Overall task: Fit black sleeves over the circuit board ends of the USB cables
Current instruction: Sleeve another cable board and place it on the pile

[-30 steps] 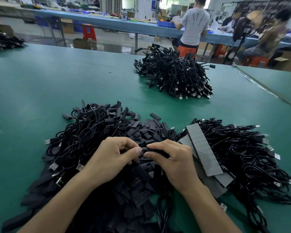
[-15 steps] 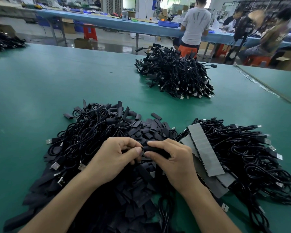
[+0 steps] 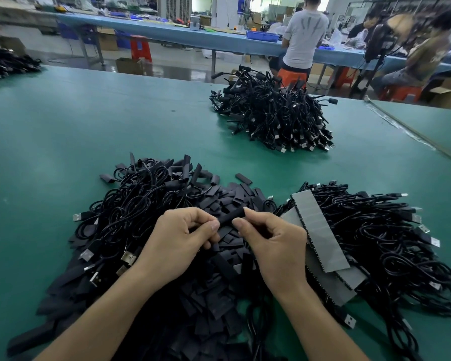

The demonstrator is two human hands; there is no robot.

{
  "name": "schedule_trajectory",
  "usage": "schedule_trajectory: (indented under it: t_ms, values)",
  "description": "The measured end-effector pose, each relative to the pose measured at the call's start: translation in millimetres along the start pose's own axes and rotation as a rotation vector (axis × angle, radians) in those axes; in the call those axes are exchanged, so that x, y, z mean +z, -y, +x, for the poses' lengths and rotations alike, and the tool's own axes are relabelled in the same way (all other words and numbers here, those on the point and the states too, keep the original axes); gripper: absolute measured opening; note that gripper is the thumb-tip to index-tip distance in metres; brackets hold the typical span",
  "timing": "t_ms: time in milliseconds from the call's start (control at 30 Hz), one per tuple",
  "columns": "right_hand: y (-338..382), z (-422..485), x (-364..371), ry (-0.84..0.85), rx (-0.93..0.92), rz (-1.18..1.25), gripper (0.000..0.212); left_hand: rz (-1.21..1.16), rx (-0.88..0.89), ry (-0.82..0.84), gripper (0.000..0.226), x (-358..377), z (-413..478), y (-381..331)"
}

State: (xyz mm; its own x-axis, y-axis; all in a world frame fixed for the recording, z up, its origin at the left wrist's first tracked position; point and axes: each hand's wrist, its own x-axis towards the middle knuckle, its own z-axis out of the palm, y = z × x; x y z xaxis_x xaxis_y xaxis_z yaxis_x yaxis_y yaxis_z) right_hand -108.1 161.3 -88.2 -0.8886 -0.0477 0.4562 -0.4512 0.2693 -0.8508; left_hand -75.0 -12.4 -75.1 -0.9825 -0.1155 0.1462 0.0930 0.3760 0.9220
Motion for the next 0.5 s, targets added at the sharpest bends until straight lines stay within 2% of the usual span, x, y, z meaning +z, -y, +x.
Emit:
schedule_trajectory:
  t_ms: [100, 200, 333, 433, 500]
  values:
    - [1, 1, -1, -0.002, 0.015, 0.003, 0.028, 0.015, 0.001, 0.007, 0.014, 0, 0, 0]
    - [4, 5, -3, 0.030, 0.112, 0.146, 0.006, -0.005, 0.006, 0.015, 0.012, 0, -1, -3]
    - [16, 13, -6, 0.053, 0.262, 0.456, 0.011, -0.030, 0.089, -0.025, 0.009, -5, -1, -13]
    - [26, 19, -11, -0.004, 0.349, 0.662, 0.021, 0.051, 0.136, -0.013, 0.021, -11, -2, -21]
    - [29, 22, -14, -0.039, 0.370, 0.712, 0.020, 0.089, 0.132, 0.011, 0.027, -15, -4, -27]
